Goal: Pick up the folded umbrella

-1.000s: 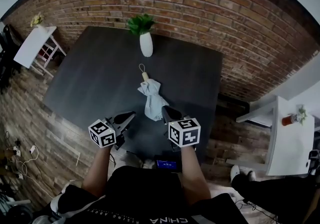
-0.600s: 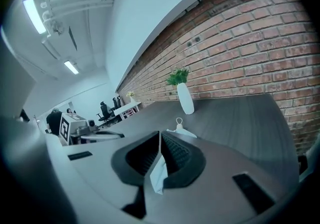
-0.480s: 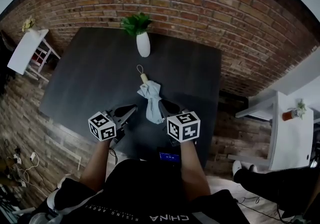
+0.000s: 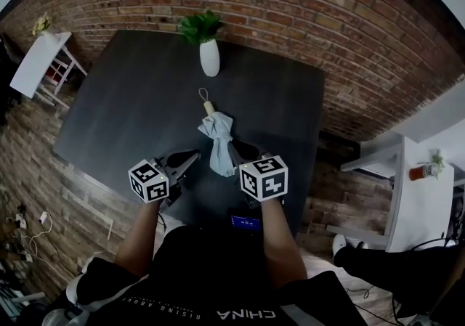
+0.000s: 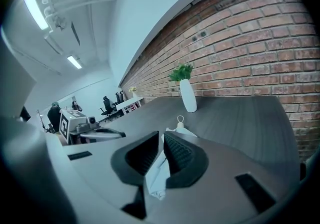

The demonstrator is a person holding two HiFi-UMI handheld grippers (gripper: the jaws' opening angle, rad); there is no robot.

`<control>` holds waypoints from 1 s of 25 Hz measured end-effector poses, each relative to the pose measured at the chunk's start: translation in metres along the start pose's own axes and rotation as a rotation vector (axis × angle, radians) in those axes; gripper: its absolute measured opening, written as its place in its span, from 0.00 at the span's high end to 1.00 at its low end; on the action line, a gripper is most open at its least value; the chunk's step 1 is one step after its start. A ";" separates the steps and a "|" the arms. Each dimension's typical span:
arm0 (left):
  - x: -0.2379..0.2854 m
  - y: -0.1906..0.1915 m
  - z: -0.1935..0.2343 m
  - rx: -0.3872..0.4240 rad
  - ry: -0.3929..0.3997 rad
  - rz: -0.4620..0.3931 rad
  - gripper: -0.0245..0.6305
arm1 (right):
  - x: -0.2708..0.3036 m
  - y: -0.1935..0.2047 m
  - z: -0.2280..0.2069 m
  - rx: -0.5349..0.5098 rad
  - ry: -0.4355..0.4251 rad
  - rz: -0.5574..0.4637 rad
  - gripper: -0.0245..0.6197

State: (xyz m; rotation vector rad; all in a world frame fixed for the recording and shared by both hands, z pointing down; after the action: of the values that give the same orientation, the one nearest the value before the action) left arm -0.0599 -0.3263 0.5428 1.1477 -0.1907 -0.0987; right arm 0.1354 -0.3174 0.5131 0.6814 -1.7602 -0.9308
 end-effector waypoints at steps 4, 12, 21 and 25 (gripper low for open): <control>0.003 0.001 0.001 -0.003 -0.004 -0.017 0.96 | 0.005 0.001 -0.002 -0.005 -0.006 0.016 0.94; 0.013 0.001 0.011 -0.020 -0.005 -0.042 0.96 | 0.026 -0.006 -0.012 0.005 0.051 0.036 0.95; 0.014 0.002 0.022 -0.012 -0.012 -0.038 0.96 | 0.069 0.006 -0.014 -0.054 0.028 0.212 0.83; 0.013 0.004 0.027 -0.027 -0.015 -0.053 0.96 | 0.091 0.009 -0.011 -0.103 0.019 0.292 0.69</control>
State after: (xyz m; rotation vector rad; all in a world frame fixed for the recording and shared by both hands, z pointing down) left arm -0.0526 -0.3506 0.5586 1.1252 -0.1721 -0.1564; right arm 0.1138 -0.3870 0.5691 0.3539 -1.7255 -0.8044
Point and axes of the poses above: the fingertips, and each gripper's own axes: x forward along the fingers, z to its left, y out of its underside, the point moved 7 cm from there along -x, backward along the fingers, and after that the axes turned 12 degrees about y, right-handed, at the moved point
